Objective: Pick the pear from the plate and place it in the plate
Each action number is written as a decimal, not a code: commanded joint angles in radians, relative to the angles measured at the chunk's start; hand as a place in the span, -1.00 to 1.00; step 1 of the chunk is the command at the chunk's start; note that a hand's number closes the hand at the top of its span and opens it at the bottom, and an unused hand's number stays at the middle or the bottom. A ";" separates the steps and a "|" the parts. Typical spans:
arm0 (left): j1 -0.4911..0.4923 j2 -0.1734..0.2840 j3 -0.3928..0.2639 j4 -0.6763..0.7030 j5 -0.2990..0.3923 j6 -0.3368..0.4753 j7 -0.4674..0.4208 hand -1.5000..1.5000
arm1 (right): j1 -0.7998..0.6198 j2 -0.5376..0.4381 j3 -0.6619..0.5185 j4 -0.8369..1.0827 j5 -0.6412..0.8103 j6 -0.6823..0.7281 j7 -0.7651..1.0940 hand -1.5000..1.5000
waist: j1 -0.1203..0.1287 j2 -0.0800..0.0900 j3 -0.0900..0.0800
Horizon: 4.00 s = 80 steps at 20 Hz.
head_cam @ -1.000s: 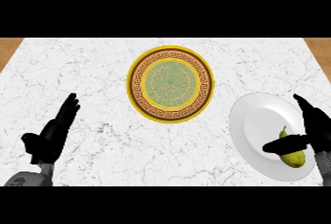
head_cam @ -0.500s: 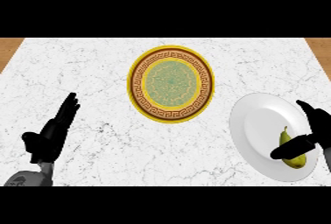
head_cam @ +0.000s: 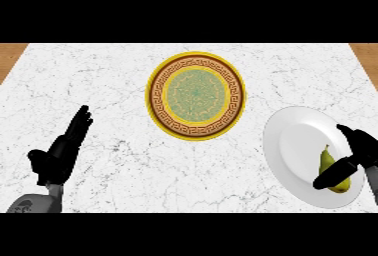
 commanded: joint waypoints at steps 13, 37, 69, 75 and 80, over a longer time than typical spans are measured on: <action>-0.024 -0.015 0.080 0.023 -0.026 -0.070 0.022 0.00 | 0.043 0.117 -0.016 0.180 0.149 0.082 -0.011 -1.00 | -0.008 -0.001 0.000; 0.054 -0.029 0.113 -0.029 -0.058 -0.051 0.035 0.00 | 0.214 0.383 0.137 -0.203 0.818 -0.381 0.146 1.00 | -0.064 -0.036 -0.004; 0.020 -0.078 0.070 -0.009 -0.100 -0.084 -0.009 0.00 | -0.166 0.767 0.328 -0.360 1.496 0.001 0.360 1.00 | 0.040 0.009 -0.001; -0.053 -0.056 0.094 0.003 -0.078 -0.111 0.040 0.00 | -0.364 0.768 0.166 -0.093 1.346 -0.144 0.309 1.00 | 0.052 0.015 0.000; -0.043 -0.099 0.060 0.007 -0.108 -0.089 0.020 0.00 | -0.501 0.768 0.079 0.110 1.249 -0.221 0.270 1.00 | 0.060 0.016 0.000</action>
